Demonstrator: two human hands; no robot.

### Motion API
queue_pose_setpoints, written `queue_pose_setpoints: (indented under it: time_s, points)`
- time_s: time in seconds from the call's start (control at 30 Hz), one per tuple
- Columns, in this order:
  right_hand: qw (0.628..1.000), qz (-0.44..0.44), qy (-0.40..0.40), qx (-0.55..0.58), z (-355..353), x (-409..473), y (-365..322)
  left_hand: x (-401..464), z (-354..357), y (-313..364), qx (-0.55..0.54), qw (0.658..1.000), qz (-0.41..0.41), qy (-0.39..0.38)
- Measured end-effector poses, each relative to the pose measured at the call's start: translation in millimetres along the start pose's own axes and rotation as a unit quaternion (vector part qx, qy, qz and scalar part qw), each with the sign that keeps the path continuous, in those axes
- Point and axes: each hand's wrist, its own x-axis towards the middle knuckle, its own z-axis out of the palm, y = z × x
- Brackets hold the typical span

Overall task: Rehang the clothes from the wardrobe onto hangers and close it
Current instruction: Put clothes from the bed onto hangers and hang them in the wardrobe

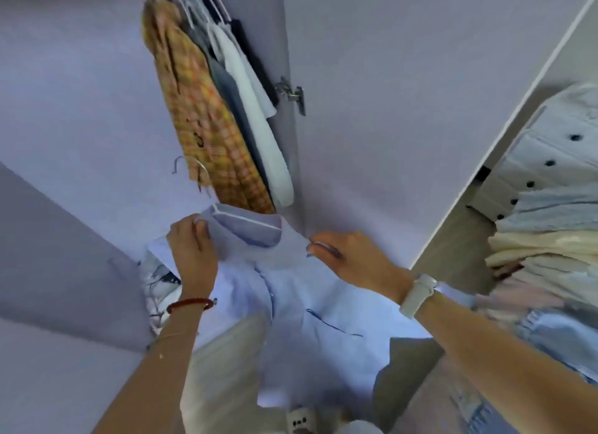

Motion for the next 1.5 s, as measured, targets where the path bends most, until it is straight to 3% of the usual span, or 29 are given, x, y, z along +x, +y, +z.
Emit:
queue_pose_setpoints:
  time_s: [0.1, 0.2, 0.3, 0.5, 0.7, 0.8, 1.0, 1.33, 1.43, 1.5]
  points:
    - [0.998, -0.051, 0.012, -0.021, 5, 33, -21, 31, -30, -10, 0.01, 0.999, -0.006, 0.037]
    - [0.991, -0.09, 0.097, -0.025, 16, 63, -47, 59, -52, -17, -0.013, 0.998, -0.017, 0.064]
    - [0.989, -0.065, 0.129, -0.008, 31, 103, -72, 91, -76, -18, -0.034, 0.993, -0.014, 0.113]
    - [0.977, 0.001, 0.195, 0.08, 50, 208, -113, 170, -127, -11, 0.04, 0.975, 0.129, 0.174]
    - [0.96, 0.036, 0.265, 0.089, 48, 320, -145, 246, -161, 14, 0.177, 0.914, 0.28, 0.236]
    - [0.956, 0.05, 0.279, 0.081, 43, 365, -149, 280, -167, 23, 0.249, 0.886, 0.304, 0.247]
    - [0.958, 0.118, 0.256, 0.059, 47, 429, -141, 320, -161, 7, 0.295, 0.895, 0.246, 0.224]
    - [0.964, 0.188, 0.14, 0.128, 75, 463, -130, 334, -152, -11, 0.321, 0.869, 0.276, 0.257]
    - [0.983, 0.148, 0.099, 0.039, 75, 454, -129, 334, -151, -10, 0.309, 0.872, 0.276, 0.261]
    - [0.98, 0.093, 0.119, -0.129, 75, 443, -123, 334, -149, -9, 0.292, 0.88, 0.271, 0.259]
